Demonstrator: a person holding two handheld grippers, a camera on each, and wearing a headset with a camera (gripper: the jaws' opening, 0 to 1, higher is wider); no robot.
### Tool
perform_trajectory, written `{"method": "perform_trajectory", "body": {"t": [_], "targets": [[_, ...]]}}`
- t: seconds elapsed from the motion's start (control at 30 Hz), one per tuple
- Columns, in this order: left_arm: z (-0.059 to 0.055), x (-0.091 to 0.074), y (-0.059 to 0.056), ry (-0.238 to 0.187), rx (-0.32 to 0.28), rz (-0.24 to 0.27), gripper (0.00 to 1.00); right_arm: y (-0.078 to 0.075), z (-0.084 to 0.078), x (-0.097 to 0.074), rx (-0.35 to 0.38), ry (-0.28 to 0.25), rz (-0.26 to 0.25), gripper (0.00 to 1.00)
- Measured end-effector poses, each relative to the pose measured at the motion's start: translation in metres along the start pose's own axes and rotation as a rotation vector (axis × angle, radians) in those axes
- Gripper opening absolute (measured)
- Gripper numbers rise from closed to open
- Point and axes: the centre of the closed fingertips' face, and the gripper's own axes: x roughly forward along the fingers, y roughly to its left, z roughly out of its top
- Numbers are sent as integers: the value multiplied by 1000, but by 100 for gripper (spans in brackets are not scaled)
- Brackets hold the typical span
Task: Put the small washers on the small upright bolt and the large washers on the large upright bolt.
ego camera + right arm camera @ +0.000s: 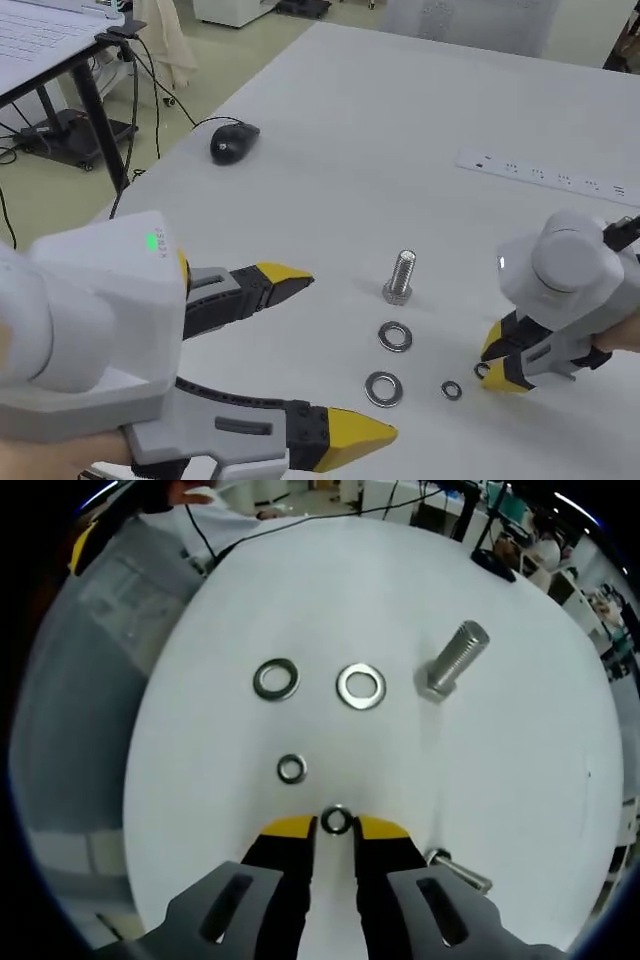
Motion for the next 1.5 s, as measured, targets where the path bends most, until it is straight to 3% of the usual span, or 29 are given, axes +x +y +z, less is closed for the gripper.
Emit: {"method": "perform_trajectory", "body": {"t": [0.47, 0.73, 1.03, 1.5], "targets": [[-4, 0, -5, 14, 1, -6, 76, 1, -4, -3, 56, -22, -4, 12], [-4, 0, -5, 21, 7, -6, 75, -5, -24, -26, 98, -8, -36, 12], [-4, 4, -8, 25, 9, -19, 75, -26, -40, -53, 134, 1, -107, 12], [-2, 3, -6, 19, 6, -14, 75, -60, -27, -84, 99, 15, -171, 12]]}}
